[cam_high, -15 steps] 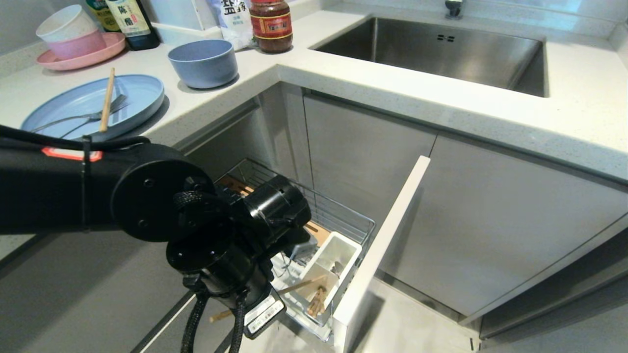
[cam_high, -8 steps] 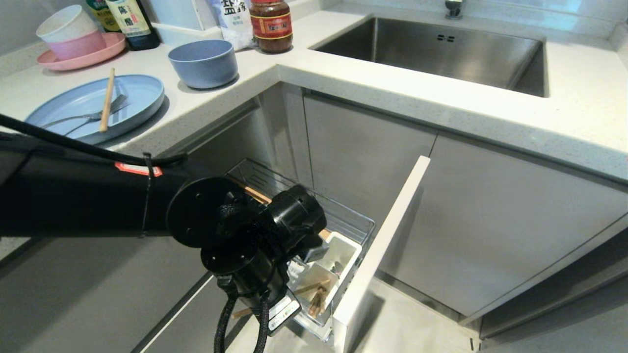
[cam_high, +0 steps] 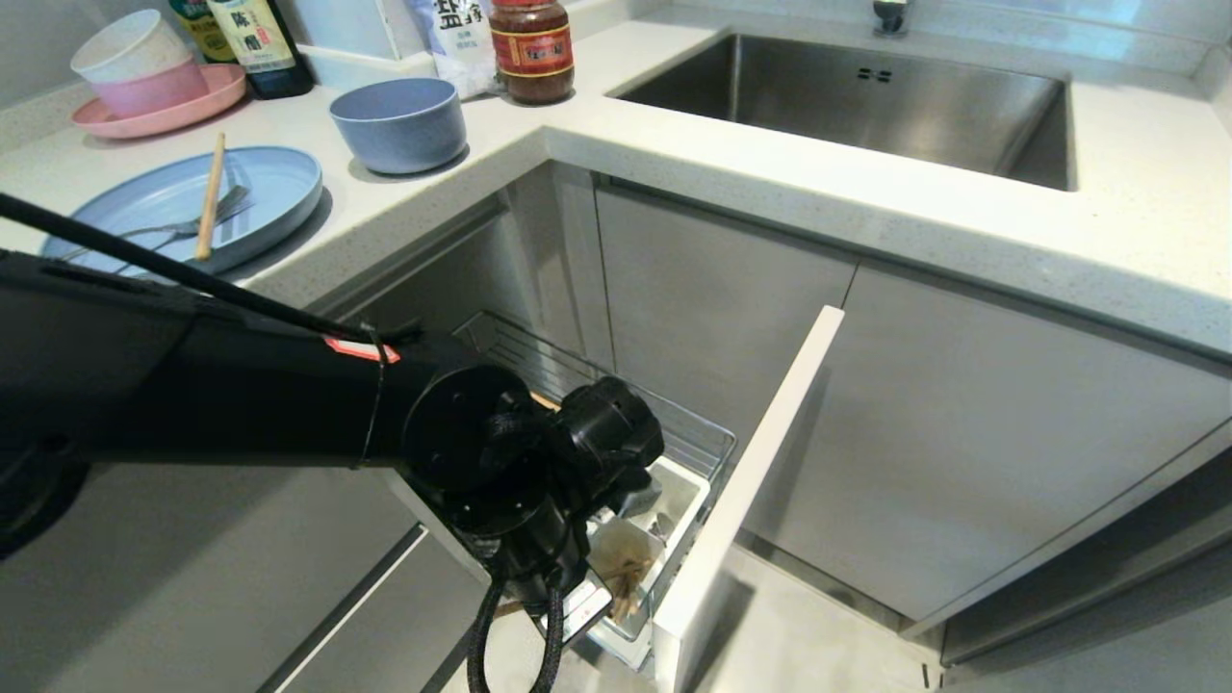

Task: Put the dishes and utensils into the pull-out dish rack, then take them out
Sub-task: Pick up the chopsticks and place it in the cupboard

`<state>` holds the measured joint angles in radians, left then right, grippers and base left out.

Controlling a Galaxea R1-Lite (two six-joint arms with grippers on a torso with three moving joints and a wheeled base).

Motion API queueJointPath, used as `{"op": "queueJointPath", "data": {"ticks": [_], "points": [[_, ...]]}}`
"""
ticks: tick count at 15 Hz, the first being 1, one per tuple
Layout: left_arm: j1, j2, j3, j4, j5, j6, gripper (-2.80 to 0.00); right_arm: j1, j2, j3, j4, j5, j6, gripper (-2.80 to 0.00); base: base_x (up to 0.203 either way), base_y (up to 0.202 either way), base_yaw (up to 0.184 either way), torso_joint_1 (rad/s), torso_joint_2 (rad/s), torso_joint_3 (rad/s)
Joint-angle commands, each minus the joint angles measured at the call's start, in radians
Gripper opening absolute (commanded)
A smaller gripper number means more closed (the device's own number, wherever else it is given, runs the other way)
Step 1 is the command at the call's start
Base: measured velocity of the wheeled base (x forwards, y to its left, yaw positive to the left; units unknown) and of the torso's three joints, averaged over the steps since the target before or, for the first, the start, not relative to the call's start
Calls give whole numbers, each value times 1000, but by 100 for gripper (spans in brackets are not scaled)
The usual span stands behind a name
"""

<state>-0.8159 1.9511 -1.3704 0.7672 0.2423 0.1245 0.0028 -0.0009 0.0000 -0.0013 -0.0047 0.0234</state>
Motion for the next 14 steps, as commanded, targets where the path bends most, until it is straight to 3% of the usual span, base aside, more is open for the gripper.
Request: {"op": "queueJointPath", "data": {"ticks": [1,10,11,14], "points": [[4,22,-2,-3,1,0,-280,0,-4,2,0,0,0,-280,0,0,0,0,0,0],[4,51,-9,-6,-11,0,-280,0,-4,2,0,0,0,-280,0,0,0,0,0,0],[4,49,-10,-6,-11,0,0,0,-4,2,0,0,0,-280,0,0,0,0,0,0],[4,46,-12,-6,-11,-2,0,0,-4,2,0,0,0,-280,0,0,0,0,0,0]]}}
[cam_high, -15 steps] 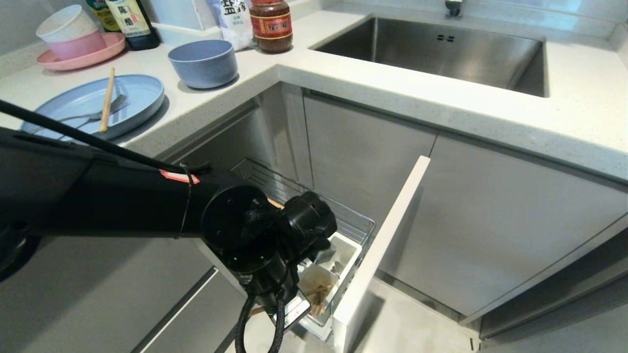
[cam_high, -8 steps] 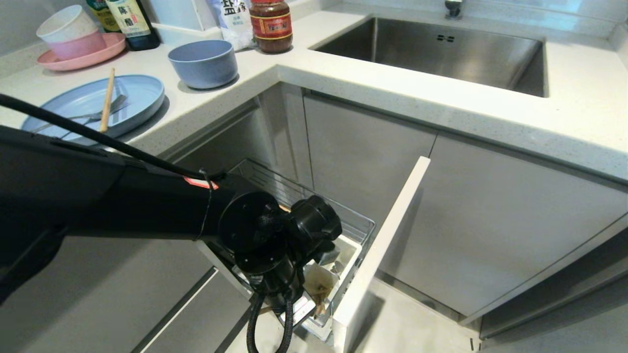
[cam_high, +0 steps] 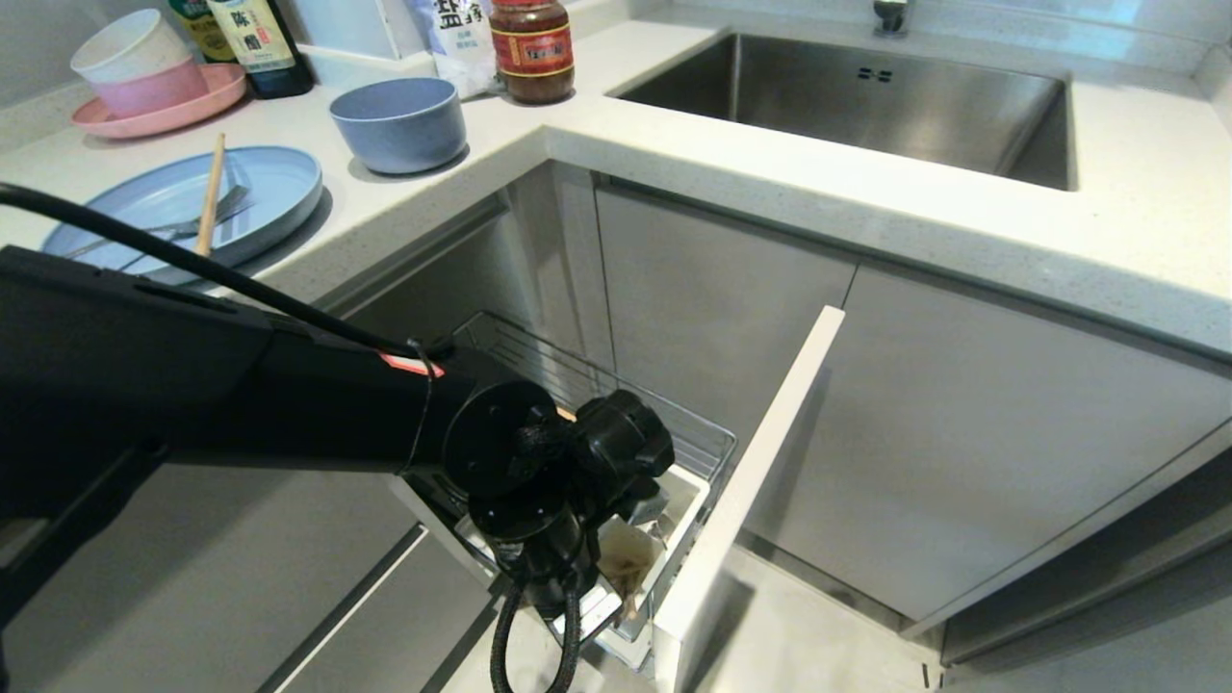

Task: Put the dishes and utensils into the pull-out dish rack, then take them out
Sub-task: Pick up the chopsticks and place it in the cupboard

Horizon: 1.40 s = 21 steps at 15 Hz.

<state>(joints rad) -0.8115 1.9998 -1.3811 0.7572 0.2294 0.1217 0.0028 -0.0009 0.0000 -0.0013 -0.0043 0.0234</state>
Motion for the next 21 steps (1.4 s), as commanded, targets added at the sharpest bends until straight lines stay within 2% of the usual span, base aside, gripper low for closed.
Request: {"op": "queueJointPath", "data": {"ticks": [1,11,15,16,18,21], "points": [[0,-4,-1,4,4,0,0,0,-4,2,0,0,1,-280,0,0,0,0,0,0],[1,-126,4,7,12,-13,0,0,-4,2,0,0,1,-280,0,0,0,0,0,0],[16,-226,15,7,53,-13,0,0,-4,2,0,0,0,-280,0,0,0,0,0,0],[20,-256,26,7,71,-13,-280,0,-4,2,0,0,0,-280,0,0,0,0,0,0],[24,-320,35,5,120,-14,-280,0,-4,2,0,0,1,-280,0,0,0,0,0,0],[25,-409,28,-2,202,-66,-280,0,-4,2,0,0,0,-280,0,0,0,0,0,0]]}}
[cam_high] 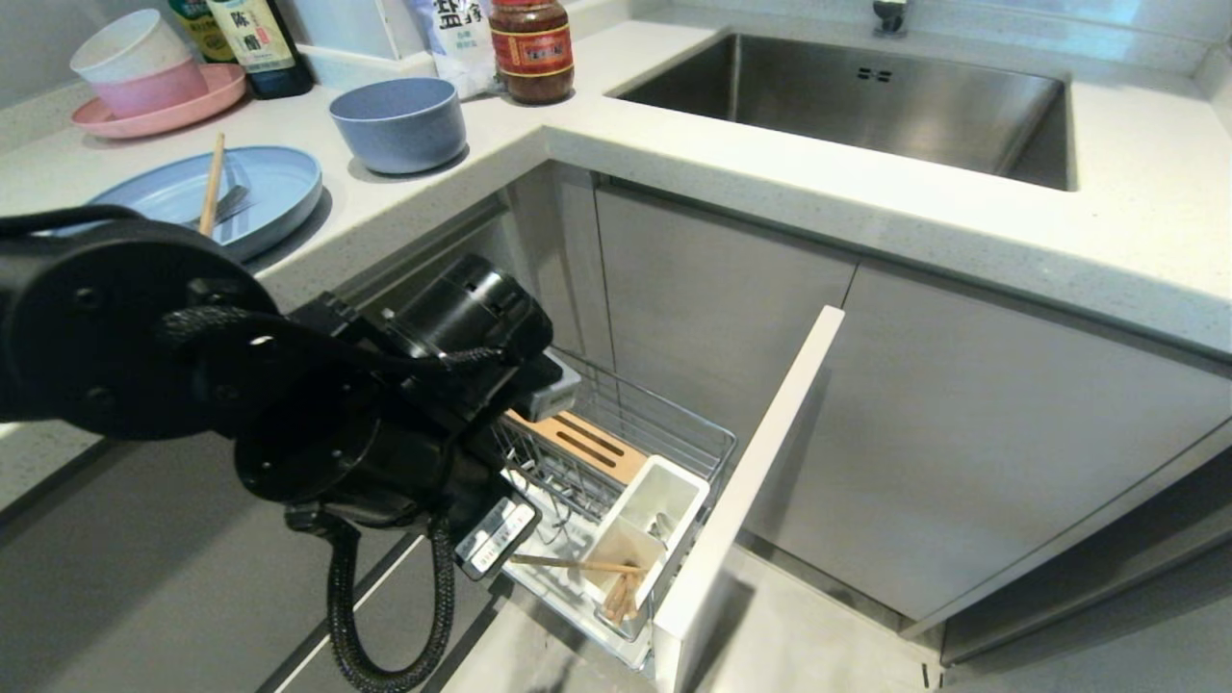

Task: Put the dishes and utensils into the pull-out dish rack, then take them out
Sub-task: Pick up the chopsticks and place it in the cupboard

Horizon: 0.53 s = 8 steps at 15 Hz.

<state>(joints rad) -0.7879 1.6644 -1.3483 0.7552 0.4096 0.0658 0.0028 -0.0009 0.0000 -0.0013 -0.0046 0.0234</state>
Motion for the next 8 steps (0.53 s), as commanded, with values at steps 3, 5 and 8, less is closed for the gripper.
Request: {"op": "queueJointPath", "data": {"ticks": [3,5,8], "points": [[1,-143,-5,-107,75,-47,-280,0,-4,2,0,0,0,-280,0,0,0,0,0,0],[1,-174,-14,-256,101,-92,-280,0,-4,2,0,0,0,-280,0,0,0,0,0,0],[3,-207,-24,-474,182,-144,-280,0,-4,2,0,0,1,-280,0,0,0,0,0,0]]}}
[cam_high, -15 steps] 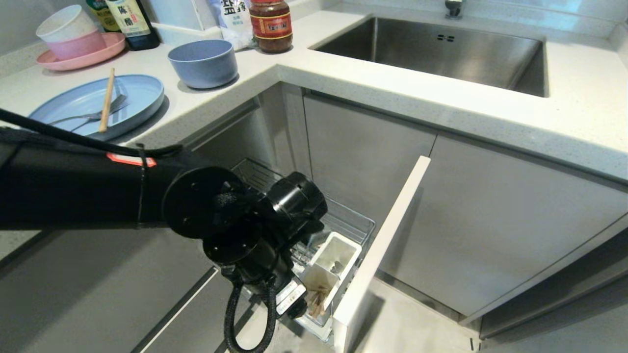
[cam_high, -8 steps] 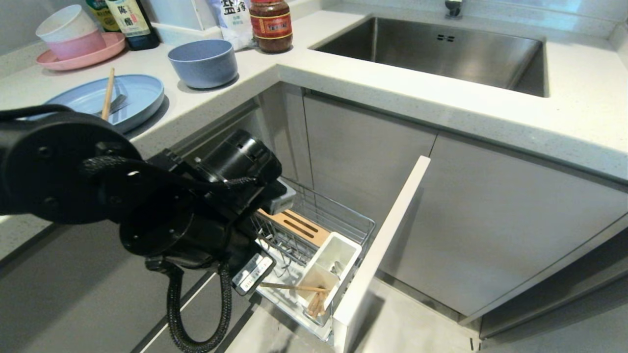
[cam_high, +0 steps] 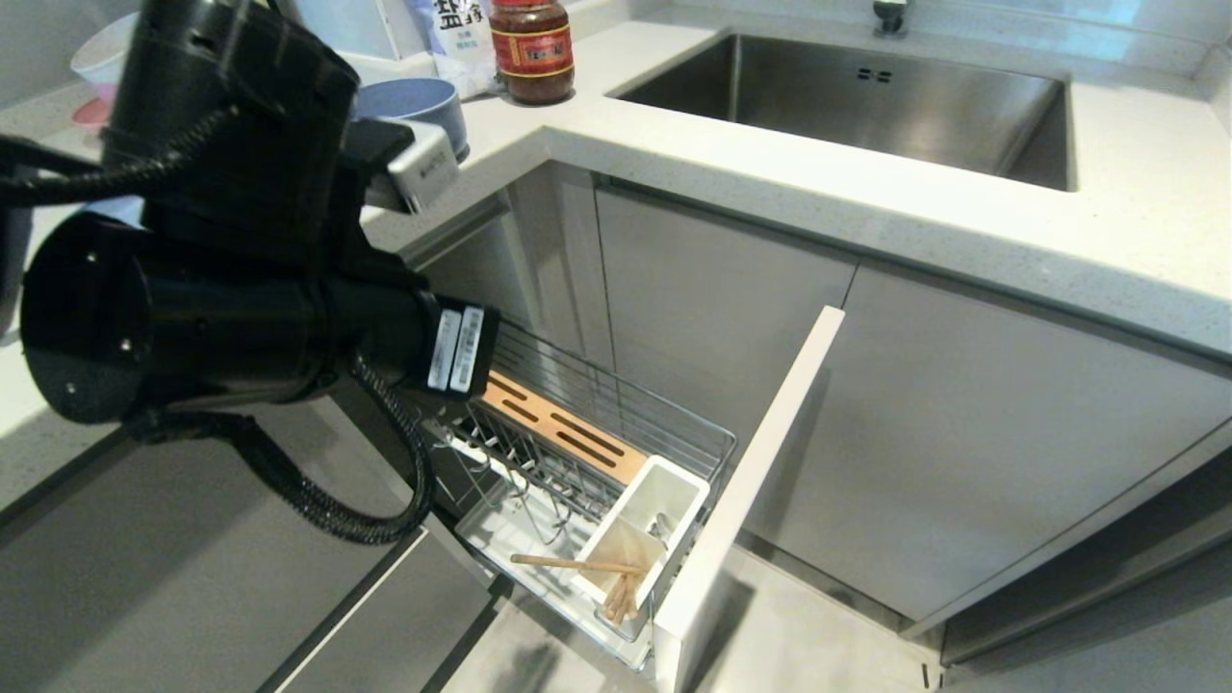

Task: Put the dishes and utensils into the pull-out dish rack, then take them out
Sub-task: Pick up the chopsticks and place it in the cupboard

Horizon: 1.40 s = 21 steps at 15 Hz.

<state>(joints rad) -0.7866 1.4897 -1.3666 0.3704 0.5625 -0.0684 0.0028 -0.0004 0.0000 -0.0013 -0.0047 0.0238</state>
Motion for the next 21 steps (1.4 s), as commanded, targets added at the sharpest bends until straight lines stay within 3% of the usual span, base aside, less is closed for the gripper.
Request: {"op": "queueJointPath", "data": {"ticks": [1,3,6,8,10,14,17,18,21], "points": [[10,-39,-14,-134,54,-25,-280,0,-4,2,0,0,1,-280,0,0,0,0,0,0],[52,-60,-45,-193,69,-50,-280,0,-4,2,0,0,-1,-280,0,0,0,0,0,0],[109,-96,-118,-192,74,-104,-280,0,-4,2,0,0,1,-280,0,0,0,0,0,0],[197,-115,-156,-179,85,-108,-280,0,-4,2,0,0,-1,-280,0,0,0,0,0,0],[286,-131,-245,-80,86,-138,-280,0,-4,2,-1,0,0,-280,0,0,0,0,0,0],[386,-128,-462,293,75,-280,-280,0,-4,2,0,0,1,-280,0,0,0,0,0,0],[504,-87,-546,425,13,-308,-280,0,-4,2,0,0,-1,-280,0,0,0,0,0,0],[525,-72,-555,450,-22,-310,-280,0,-4,2,0,0,-1,-280,0,0,0,0,0,0],[544,-38,-558,472,-37,-310,-280,0,-4,2,0,0,-1,-280,0,0,0,0,0,0]]}}
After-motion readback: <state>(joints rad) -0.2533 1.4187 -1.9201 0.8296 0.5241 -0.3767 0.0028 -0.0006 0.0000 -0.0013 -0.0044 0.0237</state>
